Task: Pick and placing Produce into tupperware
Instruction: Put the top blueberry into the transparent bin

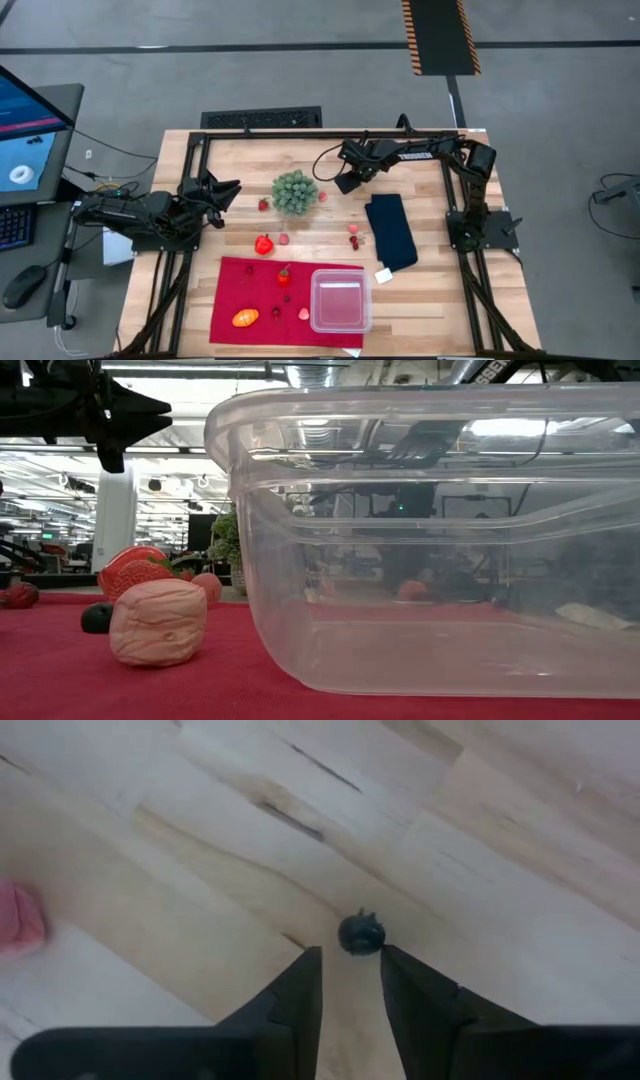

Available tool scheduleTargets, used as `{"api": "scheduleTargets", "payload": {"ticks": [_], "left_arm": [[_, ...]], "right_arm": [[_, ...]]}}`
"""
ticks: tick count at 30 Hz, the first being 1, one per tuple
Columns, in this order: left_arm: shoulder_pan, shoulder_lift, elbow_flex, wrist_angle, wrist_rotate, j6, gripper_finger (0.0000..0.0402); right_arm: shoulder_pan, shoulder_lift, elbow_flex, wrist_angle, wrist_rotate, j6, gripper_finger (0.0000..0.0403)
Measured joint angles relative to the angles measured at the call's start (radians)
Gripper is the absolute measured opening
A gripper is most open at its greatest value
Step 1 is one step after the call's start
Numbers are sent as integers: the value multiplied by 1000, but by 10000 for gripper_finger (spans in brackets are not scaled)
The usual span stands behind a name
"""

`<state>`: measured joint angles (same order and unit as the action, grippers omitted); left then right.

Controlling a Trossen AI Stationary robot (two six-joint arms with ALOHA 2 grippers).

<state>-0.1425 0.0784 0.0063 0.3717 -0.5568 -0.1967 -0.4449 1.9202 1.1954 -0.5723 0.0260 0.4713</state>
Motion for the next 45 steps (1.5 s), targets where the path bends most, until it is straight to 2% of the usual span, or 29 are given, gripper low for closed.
{"api": "scheduleTargets", "payload": {"ticks": [12, 20, 23, 27, 31, 37, 45], "left_arm": [[0, 0, 0, 0, 0, 0, 96], [0, 0, 0, 0, 0, 0, 96], [0, 0, 0, 0, -1, 0, 96], [0, 0, 0, -4, -2, 0, 96], [0, 0, 0, -7, -6, 0, 96], [0, 0, 0, -7, -8, 1, 96], [0, 0, 0, -18, -8, 0, 96]], "right_arm": [[-18, 0, 0, 4, 0, -3, 106], [-22, 0, 0, 7, -3, -8, 108], [-23, 23, 1, 28, -11, -8, 109], [-31, 67, 8, 26, -71, -11, 108], [-29, 74, 9, 23, -55, -28, 99], [-26, 15, -5, 38, -47, -36, 79], [-4, -94, -3, 31, -47, -38, 79]]}}
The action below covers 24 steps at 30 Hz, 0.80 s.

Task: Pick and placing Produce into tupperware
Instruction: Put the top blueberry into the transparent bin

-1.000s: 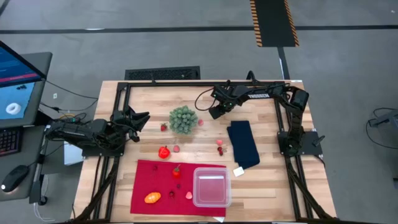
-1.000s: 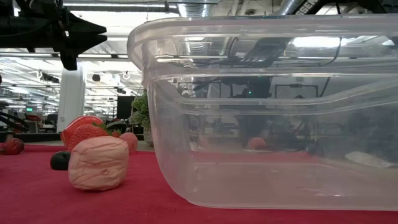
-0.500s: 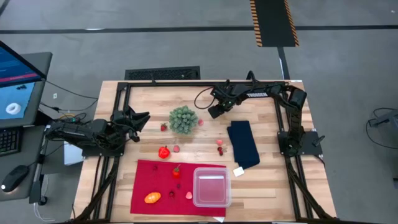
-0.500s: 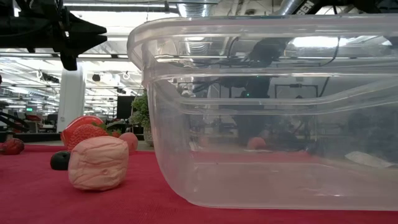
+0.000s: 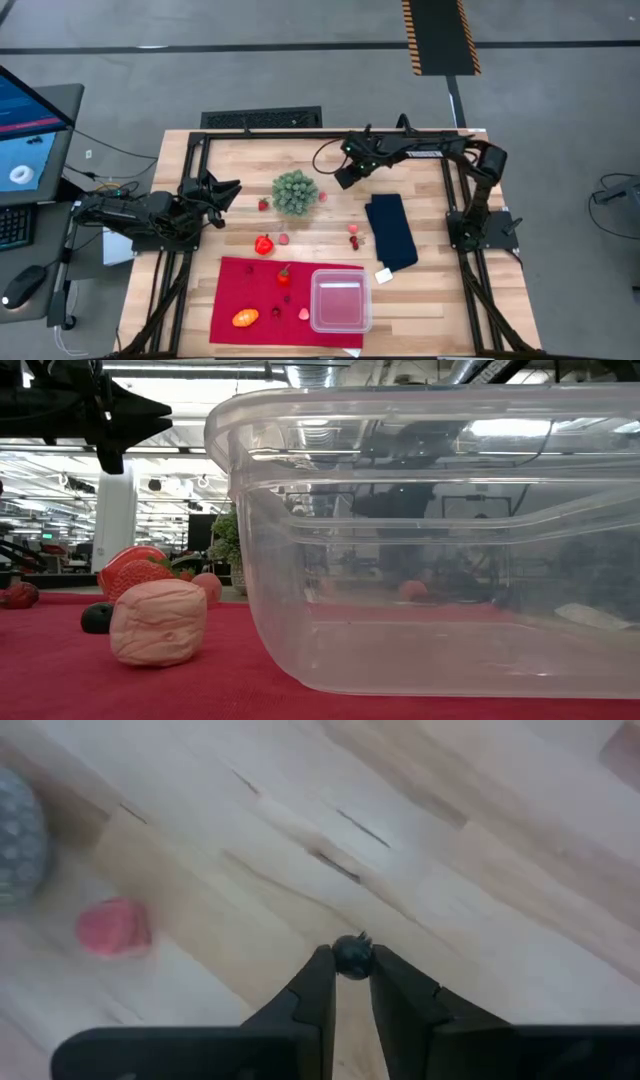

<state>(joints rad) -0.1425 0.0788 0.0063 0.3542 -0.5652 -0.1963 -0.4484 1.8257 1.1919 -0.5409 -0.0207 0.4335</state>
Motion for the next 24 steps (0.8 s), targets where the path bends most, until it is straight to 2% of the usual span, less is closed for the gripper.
{"api": "scheduleTargets", "payload": {"ticks": [11, 24], "left_arm": [[0, 0, 0, -6, 0, 0, 96], [0, 0, 0, -6, 0, -3, 96]], "right_arm": [[156, -140, 1, -4, 8, -42, 79], [468, -293, 2, 3, 159, -68, 79]]}}
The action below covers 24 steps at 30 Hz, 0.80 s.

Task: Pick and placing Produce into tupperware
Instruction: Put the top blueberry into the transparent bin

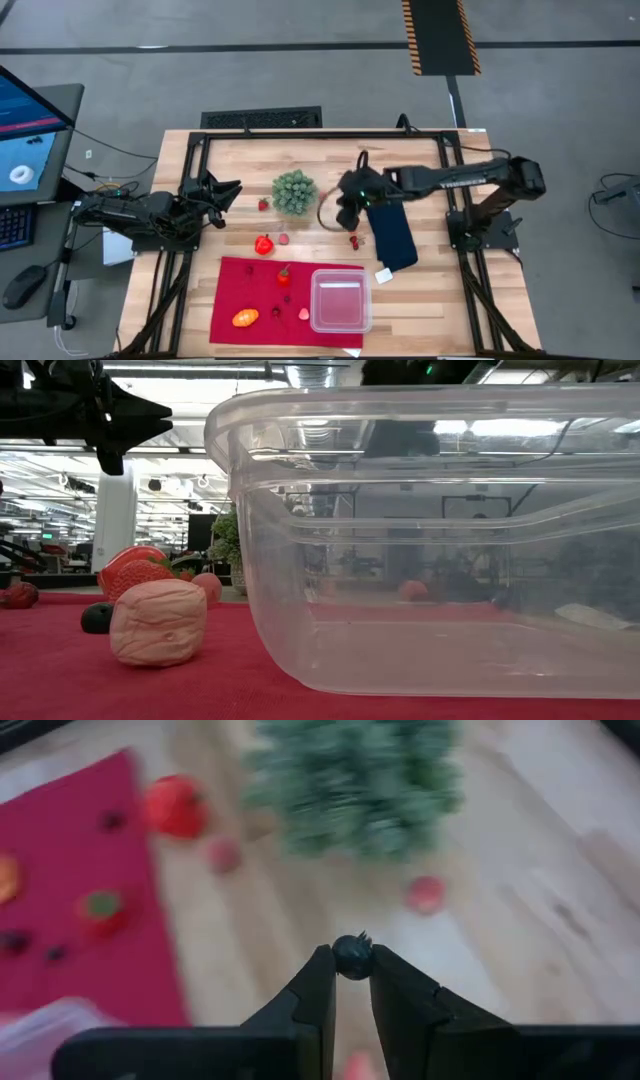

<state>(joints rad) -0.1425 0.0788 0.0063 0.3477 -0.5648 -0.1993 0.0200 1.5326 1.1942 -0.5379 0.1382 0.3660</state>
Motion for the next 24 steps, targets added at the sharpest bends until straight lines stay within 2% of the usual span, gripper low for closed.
{"api": "scheduleTargets", "payload": {"ticks": [9, 15, 24], "left_arm": [[0, 0, 0, -1, 0, 0, 96], [0, 0, 0, -2, 0, 0, 96], [0, 1, 0, -9, -1, -5, 96]], "right_arm": [[234, -7, 0, 62, 25, 48, 79], [375, 37, 5, 104, 25, 80, 79], [482, 180, 2, 179, 16, 171, 79]]}}
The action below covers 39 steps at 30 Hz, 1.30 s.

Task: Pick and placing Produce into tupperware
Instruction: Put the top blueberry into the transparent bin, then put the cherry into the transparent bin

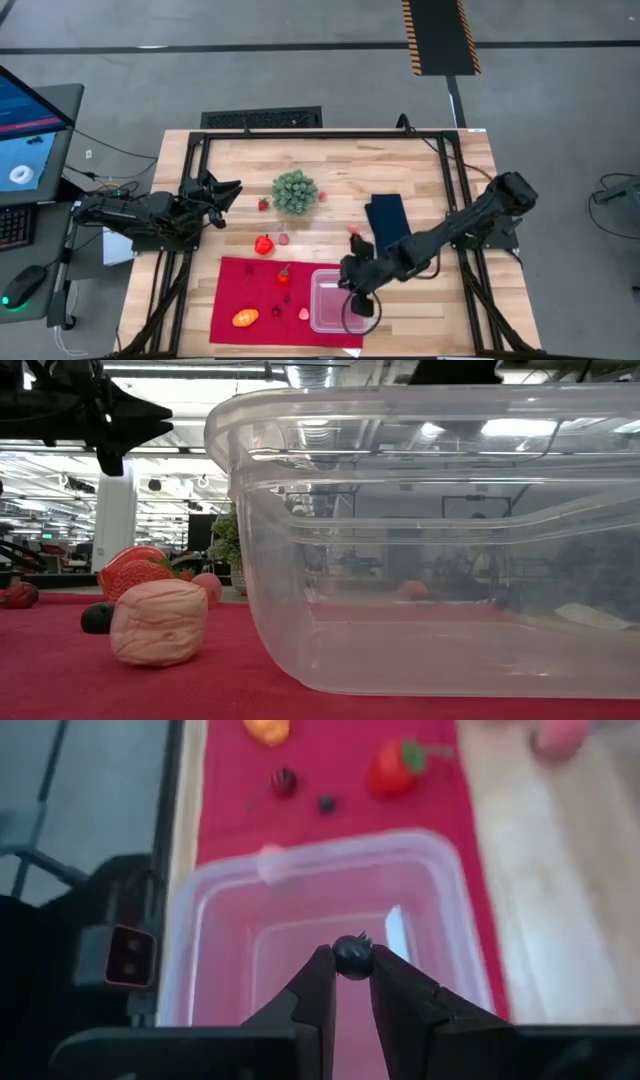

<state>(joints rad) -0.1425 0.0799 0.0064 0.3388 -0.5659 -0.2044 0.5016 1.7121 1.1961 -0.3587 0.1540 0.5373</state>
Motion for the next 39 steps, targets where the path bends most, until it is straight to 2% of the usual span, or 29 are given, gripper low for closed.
{"api": "scheduleTargets", "payload": {"ticks": [8, 19, 33, 39], "left_arm": [[0, 3, 0, 0, -10, 0, 96], [0, 4, 0, -10, -24, -2, 96], [0, 4, 0, -11, -25, -2, 96], [0, 4, 0, -11, -25, -2, 96]], "right_arm": [[29, 95, 0, 54, -102, 68, 81], [26, 110, 0, 49, -127, 126, 87], [3, 110, 0, 41, -120, 120, 176], [-17, 104, 0, 23, -120, 27, 188]]}}
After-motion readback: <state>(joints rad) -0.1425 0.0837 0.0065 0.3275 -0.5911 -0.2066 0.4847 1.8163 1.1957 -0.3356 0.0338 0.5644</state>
